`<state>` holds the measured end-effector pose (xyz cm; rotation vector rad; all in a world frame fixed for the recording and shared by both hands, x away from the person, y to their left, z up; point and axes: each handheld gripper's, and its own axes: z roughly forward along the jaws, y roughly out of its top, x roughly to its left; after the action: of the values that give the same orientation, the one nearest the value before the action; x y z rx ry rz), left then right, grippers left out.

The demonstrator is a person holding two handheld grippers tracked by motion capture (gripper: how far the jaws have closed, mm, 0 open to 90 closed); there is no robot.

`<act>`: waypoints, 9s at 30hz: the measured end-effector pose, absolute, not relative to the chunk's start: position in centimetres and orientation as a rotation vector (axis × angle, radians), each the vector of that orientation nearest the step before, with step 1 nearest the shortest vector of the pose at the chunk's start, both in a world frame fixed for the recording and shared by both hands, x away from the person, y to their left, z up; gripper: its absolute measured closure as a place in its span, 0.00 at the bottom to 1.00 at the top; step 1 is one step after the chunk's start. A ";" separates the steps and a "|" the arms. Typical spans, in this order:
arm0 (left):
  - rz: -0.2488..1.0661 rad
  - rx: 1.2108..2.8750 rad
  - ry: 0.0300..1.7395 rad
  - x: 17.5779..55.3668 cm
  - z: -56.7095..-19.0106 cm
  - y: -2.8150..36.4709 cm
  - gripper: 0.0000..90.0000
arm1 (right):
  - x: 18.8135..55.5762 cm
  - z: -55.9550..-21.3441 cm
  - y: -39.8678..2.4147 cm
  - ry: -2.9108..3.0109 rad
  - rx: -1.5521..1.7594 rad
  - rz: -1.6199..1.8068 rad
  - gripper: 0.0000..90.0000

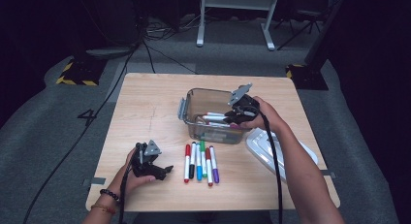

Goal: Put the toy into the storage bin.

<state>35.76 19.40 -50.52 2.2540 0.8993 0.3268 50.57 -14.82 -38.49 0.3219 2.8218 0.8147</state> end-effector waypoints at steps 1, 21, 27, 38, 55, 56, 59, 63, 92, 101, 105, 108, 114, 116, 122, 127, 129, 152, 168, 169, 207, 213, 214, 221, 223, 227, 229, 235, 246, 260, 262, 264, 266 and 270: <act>0.327 2.254 0.901 35.7 -50.5 19.4 0.07 | 50.7 -38.6 -14.6 2.833 0.310 0.789 0.83; 0.328 2.254 0.900 35.8 -50.5 19.4 0.07 | 51.5 -39.8 -14.2 2.887 0.363 0.651 0.74; 0.328 2.254 0.899 35.8 -50.5 19.4 0.07 | 51.1 -38.8 -14.8 2.815 0.405 0.764 0.64; 0.328 2.254 0.900 35.8 -50.5 19.4 0.07 | 48.2 -35.5 -16.9 2.581 0.549 1.035 0.42; 0.327 2.253 0.900 35.8 -50.5 19.4 0.07 | 41.6 -33.3 -20.7 2.394 0.587 1.193 0.28; 0.327 2.253 0.900 35.8 -50.5 19.4 0.07 | 41.1 -33.3 -20.8 2.387 0.584 1.200 0.29; 0.326 2.254 0.901 35.7 -50.5 19.4 0.07 | 39.8 -33.7 -21.2 2.369 0.572 1.204 0.30; 0.326 2.254 0.901 35.7 -50.5 19.4 0.07 | 38.2 -34.6 -21.7 2.363 0.575 1.216 0.30; 0.327 2.254 0.900 35.8 -50.5 19.4 0.07 | 34.1 -45.5 -16.2 2.573 0.535 1.178 0.31; 0.326 2.254 0.900 35.8 -50.5 19.4 0.07 | 34.5 -47.6 -14.3 2.617 0.558 1.160 0.31; 0.326 2.254 0.899 35.8 -50.5 19.4 0.07 | 34.7 -48.2 -13.5 2.617 0.570 1.130 0.32; 0.326 2.254 0.899 35.8 -50.5 19.4 0.07 | 34.9 -48.7 -13.5 2.617 0.581 1.082 0.33; 0.327 2.254 0.898 35.8 -50.5 19.4 0.07 | 35.6 -48.8 -15.1 2.590 0.703 1.080 0.37; 0.327 2.255 0.898 35.8 -50.5 19.4 0.07 | 35.8 -48.8 -15.7 2.578 0.732 1.071 0.40; 0.327 2.254 0.899 35.8 -50.5 19.4 0.07 | 36.1 -49.0 -17.5 2.565 0.773 1.037 0.50; 0.327 2.254 0.901 35.7 -50.5 19.4 0.07 | 35.9 -49.3 -18.9 2.578 0.792 1.011 0.59; 0.328 2.254 0.900 35.7 -50.5 19.4 0.07 | 35.7 -49.3 -19.4 2.581 0.802 1.022 0.63; 0.328 2.260 0.894 35.8 -50.5 19.4 0.06 | 37.0 -48.9 -19.9 2.621 0.765 1.024 0.83; 0.328 2.263 0.889 35.9 -50.5 19.4 0.06 | 36.1 -44.2 -19.6 2.647 0.470 1.158 0.83; 0.329 2.263 0.889 35.9 -50.5 19.4 0.06 | 36.0 -43.7 -19.6 2.645 0.457 1.170 0.83; 0.328 2.260 0.893 35.8 -50.5 19.4 0.06 | 49.0 -35.2 -16.9 2.658 0.385 1.095 0.83; 0.328 2.260 0.892 35.8 -50.5 19.4 0.06 | 50.2 -36.5 -16.0 2.727 0.334 1.032 0.83; 0.328 2.260 0.893 35.8 -50.5 19.4 0.06 | 50.4 -36.7 -15.9 2.741 0.335 1.012 0.83; 0.328 2.260 0.893 35.8 -50.5 19.4 0.06 | 51.1 -38.3 -15.1 2.830 0.314 0.912 0.83; 0.328 2.260 0.893 35.8 -50.5 19.4 0.06 | 51.1 -38.6 -14.8 2.850 0.313 0.863 0.83; 0.329 2.261 0.893 35.8 -50.5 19.4 0.06 | 51.4 -39.2 -14.6 2.894 0.309 0.809 0.82; 0.329 2.260 0.893 35.8 -50.5 19.4 0.06 | 51.4 -39.5 -14.5 2.914 0.304 0.778 0.82; 0.329 2.259 0.893 35.8 -50.5 19.4 0.06 | 51.4 -39.8 -14.2 2.969 0.260 0.709 0.82; 0.328 2.260 0.894 35.8 -50.5 19.4 0.06 | 51.5 -39.6 -14.6 2.865 0.365 0.701 0.68; 0.330 2.255 0.903 35.7 -50.5 19.4 0.07 | 47.2 -35.0 -19.0 2.540 0.549 1.100 0.52; 0.329 2.254 0.903 35.7 -50.5 19.4 0.07 | 46.3 -34.4 -19.8 2.511 0.563 1.152 0.48; 0.329 2.255 0.903 35.7 -50.5 19.4 0.07 | 45.3 -34.0 -20.4 2.480 0.568 1.166 0.45; 0.332 2.252 0.907 35.7 -50.5 19.3 0.07 | 44.4 -33.9 -20.9 2.448 0.578 1.185 0.42; 0.333 2.251 0.907 35.7 -50.5 19.3 0.07 | 42.5 -34.2 -22.0 2.399 0.612 1.239 0.40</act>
<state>35.67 19.35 -50.51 2.2513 0.9070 0.3331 42.46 -21.97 -34.19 0.6125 2.3986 1.2395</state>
